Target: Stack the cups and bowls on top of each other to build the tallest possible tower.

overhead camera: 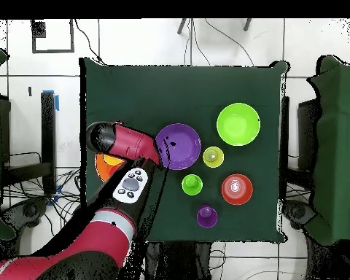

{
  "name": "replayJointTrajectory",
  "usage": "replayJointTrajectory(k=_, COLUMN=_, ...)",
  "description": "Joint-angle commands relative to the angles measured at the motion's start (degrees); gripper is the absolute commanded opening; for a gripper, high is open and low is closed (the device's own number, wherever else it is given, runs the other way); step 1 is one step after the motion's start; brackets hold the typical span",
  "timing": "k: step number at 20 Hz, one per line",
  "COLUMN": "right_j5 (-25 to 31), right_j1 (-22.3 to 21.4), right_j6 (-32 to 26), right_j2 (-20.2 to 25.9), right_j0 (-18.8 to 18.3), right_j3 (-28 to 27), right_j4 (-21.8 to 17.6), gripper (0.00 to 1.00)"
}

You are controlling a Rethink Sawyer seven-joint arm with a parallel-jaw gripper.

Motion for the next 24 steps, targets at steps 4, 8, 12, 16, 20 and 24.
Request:
replayJointTrajectory(k=4, right_j5=-1.6, right_j1=4.7, right_j6=8.4, right_j2=6.0, right_j0=-0.9, right_j3=-2.8, right_j4=0.1, gripper=1.0)
replayJointTrajectory(k=8, right_j5=-1.9, right_j1=4.8, right_j6=8.0, right_j2=6.2, right_j0=-1.2, right_j3=-2.8, right_j4=0.0, gripper=0.0)
replayJointTrajectory(k=12, right_j5=-1.5, right_j1=4.8, right_j6=8.2, right_j2=5.9, right_j0=-1.1, right_j3=-3.0, right_j4=-0.1, gripper=0.0)
replayJointTrajectory(k=16, right_j5=-0.3, right_j1=4.0, right_j6=8.4, right_j2=5.3, right_j0=-0.7, right_j3=-2.8, right_j4=-0.3, gripper=0.0)
replayJointTrajectory(k=20, right_j5=0.5, right_j1=3.5, right_j6=8.3, right_j2=5.1, right_j0=-0.6, right_j3=-2.8, right_j4=-0.4, gripper=0.0)
replayJointTrajectory(k=24, right_j5=1.8, right_j1=3.0, right_j6=8.2, right_j2=4.4, right_j0=-0.6, right_j3=-3.3, right_j4=-0.8, gripper=0.0)
